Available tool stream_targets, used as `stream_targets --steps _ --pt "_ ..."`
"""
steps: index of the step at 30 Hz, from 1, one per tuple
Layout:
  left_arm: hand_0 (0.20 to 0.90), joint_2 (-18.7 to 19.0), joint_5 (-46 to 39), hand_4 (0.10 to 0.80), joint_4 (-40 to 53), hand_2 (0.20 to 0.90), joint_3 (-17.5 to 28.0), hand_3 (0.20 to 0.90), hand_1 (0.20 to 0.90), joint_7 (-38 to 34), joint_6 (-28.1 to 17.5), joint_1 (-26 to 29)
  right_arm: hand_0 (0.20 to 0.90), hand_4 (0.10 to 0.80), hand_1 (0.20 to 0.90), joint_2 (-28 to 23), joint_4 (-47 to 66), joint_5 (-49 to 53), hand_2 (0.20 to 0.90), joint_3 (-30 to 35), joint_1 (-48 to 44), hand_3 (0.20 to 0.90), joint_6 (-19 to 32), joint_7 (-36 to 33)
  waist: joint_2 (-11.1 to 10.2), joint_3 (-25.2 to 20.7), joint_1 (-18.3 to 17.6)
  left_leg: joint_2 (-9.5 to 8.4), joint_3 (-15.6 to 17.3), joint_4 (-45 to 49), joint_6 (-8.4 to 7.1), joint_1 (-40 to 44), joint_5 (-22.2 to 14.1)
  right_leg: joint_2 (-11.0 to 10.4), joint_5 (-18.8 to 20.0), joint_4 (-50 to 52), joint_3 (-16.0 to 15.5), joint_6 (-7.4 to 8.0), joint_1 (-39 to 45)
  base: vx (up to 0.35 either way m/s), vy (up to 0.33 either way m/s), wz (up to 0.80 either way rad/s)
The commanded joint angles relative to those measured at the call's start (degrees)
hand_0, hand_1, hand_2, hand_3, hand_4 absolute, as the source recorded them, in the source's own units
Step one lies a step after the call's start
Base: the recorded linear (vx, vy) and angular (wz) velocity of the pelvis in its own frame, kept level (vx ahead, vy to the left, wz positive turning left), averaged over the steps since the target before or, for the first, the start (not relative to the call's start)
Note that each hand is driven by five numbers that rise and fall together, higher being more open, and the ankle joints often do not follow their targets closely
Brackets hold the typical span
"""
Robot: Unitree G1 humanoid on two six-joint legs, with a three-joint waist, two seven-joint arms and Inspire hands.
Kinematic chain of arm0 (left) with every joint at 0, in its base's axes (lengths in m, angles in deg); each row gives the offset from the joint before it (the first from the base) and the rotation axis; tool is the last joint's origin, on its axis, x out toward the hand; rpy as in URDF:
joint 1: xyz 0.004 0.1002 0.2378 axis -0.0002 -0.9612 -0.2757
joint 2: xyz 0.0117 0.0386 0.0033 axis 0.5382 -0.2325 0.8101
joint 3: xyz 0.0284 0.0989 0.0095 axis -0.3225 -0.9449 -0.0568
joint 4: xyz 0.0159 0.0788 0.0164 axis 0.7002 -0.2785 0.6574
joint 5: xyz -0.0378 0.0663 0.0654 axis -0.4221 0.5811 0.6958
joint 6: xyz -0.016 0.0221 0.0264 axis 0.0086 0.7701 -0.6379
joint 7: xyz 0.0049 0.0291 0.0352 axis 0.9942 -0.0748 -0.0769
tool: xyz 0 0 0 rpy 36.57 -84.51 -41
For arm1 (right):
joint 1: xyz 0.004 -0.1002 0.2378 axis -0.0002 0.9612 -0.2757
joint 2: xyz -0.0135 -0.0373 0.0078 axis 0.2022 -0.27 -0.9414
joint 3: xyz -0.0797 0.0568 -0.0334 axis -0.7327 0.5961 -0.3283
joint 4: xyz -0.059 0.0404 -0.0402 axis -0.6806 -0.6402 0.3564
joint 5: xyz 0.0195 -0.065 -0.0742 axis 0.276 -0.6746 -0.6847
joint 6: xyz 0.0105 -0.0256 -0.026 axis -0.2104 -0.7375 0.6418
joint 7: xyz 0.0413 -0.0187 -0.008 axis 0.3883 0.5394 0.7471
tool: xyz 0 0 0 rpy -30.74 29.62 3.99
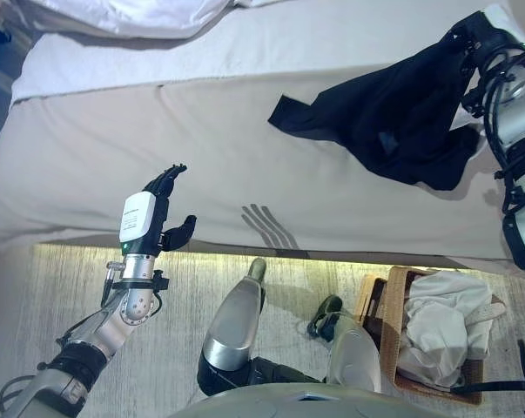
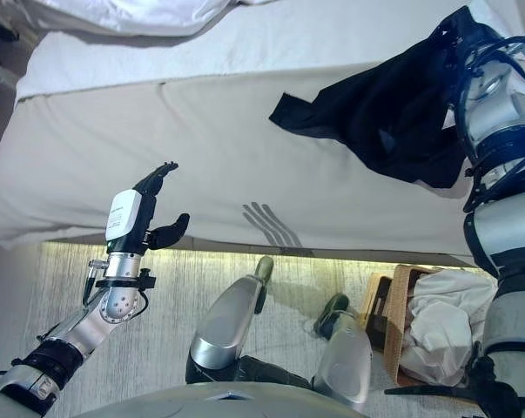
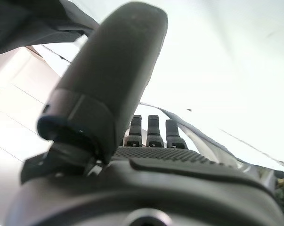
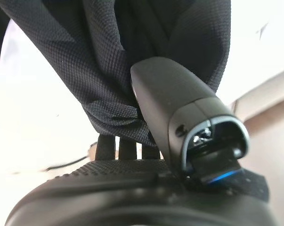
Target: Pick up the clothes from the bed and place them into the basket
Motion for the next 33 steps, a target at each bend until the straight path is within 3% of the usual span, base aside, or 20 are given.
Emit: stream_targets --steps 1,8,17,26,33 --pt "0.9 -0.6 -0.4 0.8 -3.0 0.9 1.0 0.9 0.9 -0.1 -2.3 -3.1 0.3 0.1 0.3 -5.1 3.2 2.8 0.3 -2.9 -6.1 0.2 5.3 -4.4 -5.1 -16.3 -2.0 0.29 1.2 -1.9 -0.16 -2.8 -0.4 3.2 -2.8 -1.3 -2.2 -2.42 1.5 0.087 -0.067 -0.13" --pt "0.9 -2.3 1.7 0.8 -8.3 0.9 0.3 0.9 0.9 0.1 -4.5 -3.7 0.3 0.1 0.3 -7.5 6.0 4.3 0.3 -2.4 -5.9 0.2 6.0 -4.7 -6.2 -19.4 -3.9 1.16 2.3 -4.8 -0.56 -0.6 0.4 4.3 -1.5 -4.3 -1.8 -2.11 2.9 0.024 -0.048 -0.1" --pt "0.9 -2.9 4.5 0.8 -13.1 0.9 0.6 0.9 0.9 -0.1 -6.0 -1.7 0.3 0.1 0.3 -11.3 9.6 5.1 0.3 -5.1 -8.7 0.2 4.4 -6.7 -7.7 -23.7 -8.2 2.44 5.4 -8.1 -1.0 3.5 0.6 5.7 0.0 -8.3 1.3 -1.35 5.2 0.044 -0.035 -0.19" --pt "0.9 -3.8 5.1 0.8 -18.6 0.9 0.6 0.9 0.9 0.5 -7.1 0.8 0.3 0.1 0.3 -18.5 14.1 10.2 0.3 -5.4 -11.3 0.2 0.8 -8.3 -8.5 -25.9 -12.8 2.97 7.4 -11.1 -1.12 5.7 0.8 6.4 1.5 -10.3 5.1 0.02 4.9 0.012 -0.016 -0.24" --pt "0.9 -4.5 6.2 0.8 -21.3 0.9 1.1 0.9 0.9 0.4 -7.6 0.9 0.3 0.1 0.3 -24.5 18.3 12.7 0.3 -2.2 -8.0 0.2 -0.8 -9.4 -8.6 -26.8 -16.4 3.52 9.5 -12.5 -0.88 6.5 0.6 6.8 2.4 -11.3 8.4 0.7 3.7 -0.018 0.013 -0.24"
